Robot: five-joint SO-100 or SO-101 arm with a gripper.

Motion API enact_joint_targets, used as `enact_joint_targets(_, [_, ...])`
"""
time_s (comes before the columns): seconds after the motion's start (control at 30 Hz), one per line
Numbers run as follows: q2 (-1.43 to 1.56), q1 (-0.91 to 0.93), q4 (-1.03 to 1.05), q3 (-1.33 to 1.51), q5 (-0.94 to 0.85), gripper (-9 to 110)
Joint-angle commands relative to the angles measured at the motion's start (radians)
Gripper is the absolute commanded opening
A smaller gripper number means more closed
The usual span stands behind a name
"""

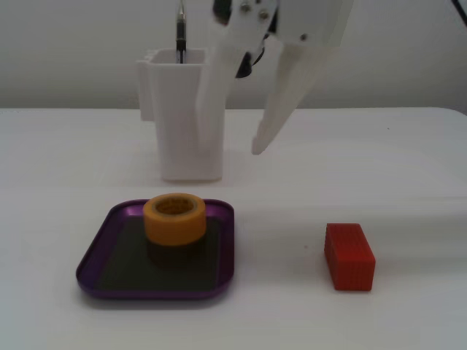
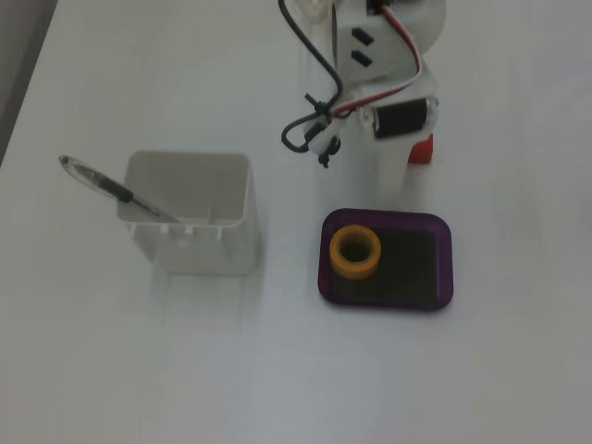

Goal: Remove the yellow tape from the box.

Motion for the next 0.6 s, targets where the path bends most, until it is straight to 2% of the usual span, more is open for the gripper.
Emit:
enact_joint_targets(0.0, [-0.106, 0.012, 0.008, -0.164, 0.006, 13])
enact_joint_targets(0.23, [-0.278, 0.107, 0.008, -0.278, 0.002, 13])
enact_joint_targets(0.57, [-0.316, 0.11, -0.006, -0.276, 0.0, 13])
